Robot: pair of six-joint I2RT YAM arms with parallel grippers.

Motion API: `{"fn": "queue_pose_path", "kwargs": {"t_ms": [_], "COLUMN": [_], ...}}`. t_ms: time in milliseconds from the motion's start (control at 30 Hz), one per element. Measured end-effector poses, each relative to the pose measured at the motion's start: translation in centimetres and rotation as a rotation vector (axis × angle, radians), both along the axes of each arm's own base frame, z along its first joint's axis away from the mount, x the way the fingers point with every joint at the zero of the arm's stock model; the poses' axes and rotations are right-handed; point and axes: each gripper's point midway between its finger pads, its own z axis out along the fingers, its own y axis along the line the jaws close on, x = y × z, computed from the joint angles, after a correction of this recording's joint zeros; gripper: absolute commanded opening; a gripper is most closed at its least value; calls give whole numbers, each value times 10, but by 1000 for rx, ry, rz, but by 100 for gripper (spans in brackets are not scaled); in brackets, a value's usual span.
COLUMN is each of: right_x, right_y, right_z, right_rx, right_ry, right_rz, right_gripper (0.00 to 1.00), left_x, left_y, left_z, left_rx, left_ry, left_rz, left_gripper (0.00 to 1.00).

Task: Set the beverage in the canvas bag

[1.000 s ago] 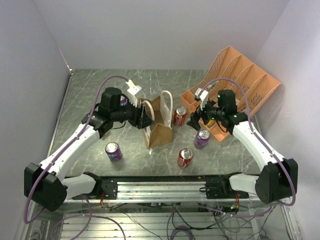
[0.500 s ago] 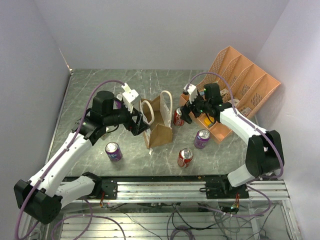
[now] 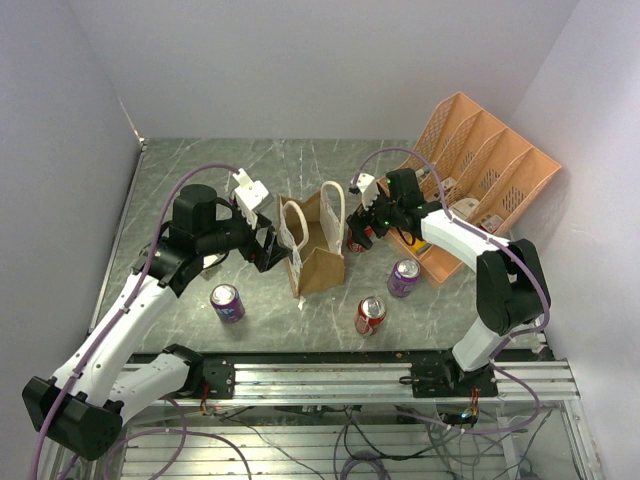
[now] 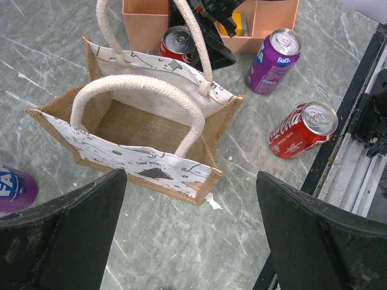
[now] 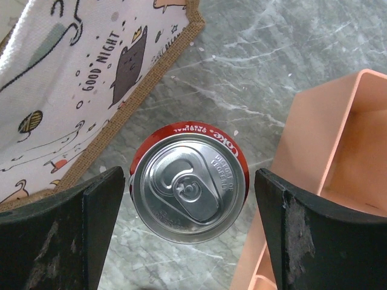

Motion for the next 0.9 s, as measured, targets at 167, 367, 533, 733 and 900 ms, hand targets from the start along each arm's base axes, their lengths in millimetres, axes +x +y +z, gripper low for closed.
{"fn": "queue_pose_path", "kwargs": {"t_ms": [167, 367, 533, 733, 900], "right_x": [2, 5, 5, 5, 5], "right_y": [0, 1, 2, 4, 4], "right_z": [0, 2, 3, 3, 4], "right_rx": [-6, 1, 12, 21, 25], "right_ry": [-5, -9, -6, 1, 4], "right_rz": [-13, -26, -30, -34, -38], "right_gripper": [77, 78, 75, 66, 50], "left_x": [2, 3, 4, 5, 5], "left_y": [3, 4, 6, 8, 8], "left_z": [-2, -8, -9, -13, -16], "left_rx": [8, 17, 22, 28, 34], "left_ry": [-5, 2, 0, 2, 2], "left_rz": [10, 17, 24, 26, 25], "left_gripper": [100, 100, 100, 100, 99]}}
